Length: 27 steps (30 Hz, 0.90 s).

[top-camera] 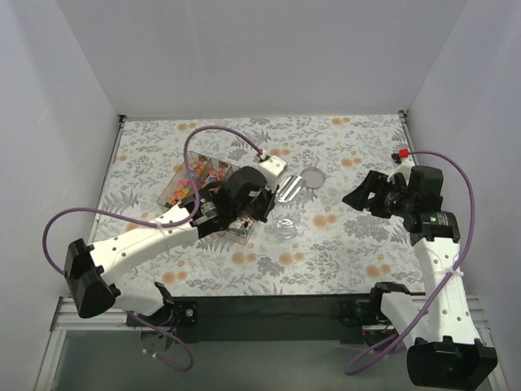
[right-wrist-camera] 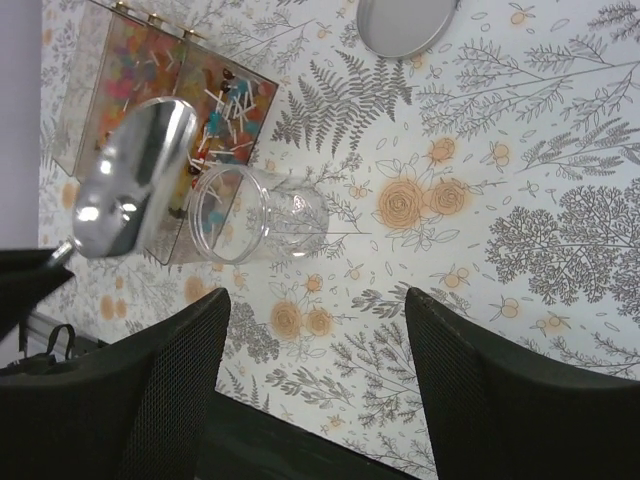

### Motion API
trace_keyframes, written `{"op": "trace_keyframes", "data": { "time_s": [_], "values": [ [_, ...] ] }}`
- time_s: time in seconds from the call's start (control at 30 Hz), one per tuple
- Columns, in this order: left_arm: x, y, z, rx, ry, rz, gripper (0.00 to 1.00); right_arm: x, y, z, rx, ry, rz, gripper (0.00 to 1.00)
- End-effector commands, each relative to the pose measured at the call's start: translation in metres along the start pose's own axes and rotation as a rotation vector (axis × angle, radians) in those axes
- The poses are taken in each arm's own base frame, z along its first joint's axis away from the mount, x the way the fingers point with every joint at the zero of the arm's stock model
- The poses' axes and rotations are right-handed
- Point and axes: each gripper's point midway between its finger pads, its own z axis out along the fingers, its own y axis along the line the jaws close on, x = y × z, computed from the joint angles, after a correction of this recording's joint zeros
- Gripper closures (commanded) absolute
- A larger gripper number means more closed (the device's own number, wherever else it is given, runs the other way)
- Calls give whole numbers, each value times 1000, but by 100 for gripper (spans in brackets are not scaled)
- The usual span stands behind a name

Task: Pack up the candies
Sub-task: Pick up the spatula from the center of the board, then scoop the fake candies from the storage box.

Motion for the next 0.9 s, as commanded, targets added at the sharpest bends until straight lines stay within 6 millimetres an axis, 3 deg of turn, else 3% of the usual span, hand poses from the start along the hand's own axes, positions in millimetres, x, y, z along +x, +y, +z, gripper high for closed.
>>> {"op": "trace_keyframes", "data": {
  "time_s": [0.0,0.13,0.3,0.53,0.87],
  "values": [
    [-8,42,-41,-92,34,12,100,-12,19,-7,-62,-27,-86,22],
    [13,60,-65,-167,160,5,100,-11,20,-1,-65,-18,-103,21],
    [40,62,-85,-191,337,-36,100,-9,35,16,-96,28,-138,21],
    [50,63,-96,-259,461,-123,100,-3,61,49,-135,87,-210,22],
    [67,75,-86,-334,569,-246,100,16,65,72,-155,137,-229,22]
  ]
}}
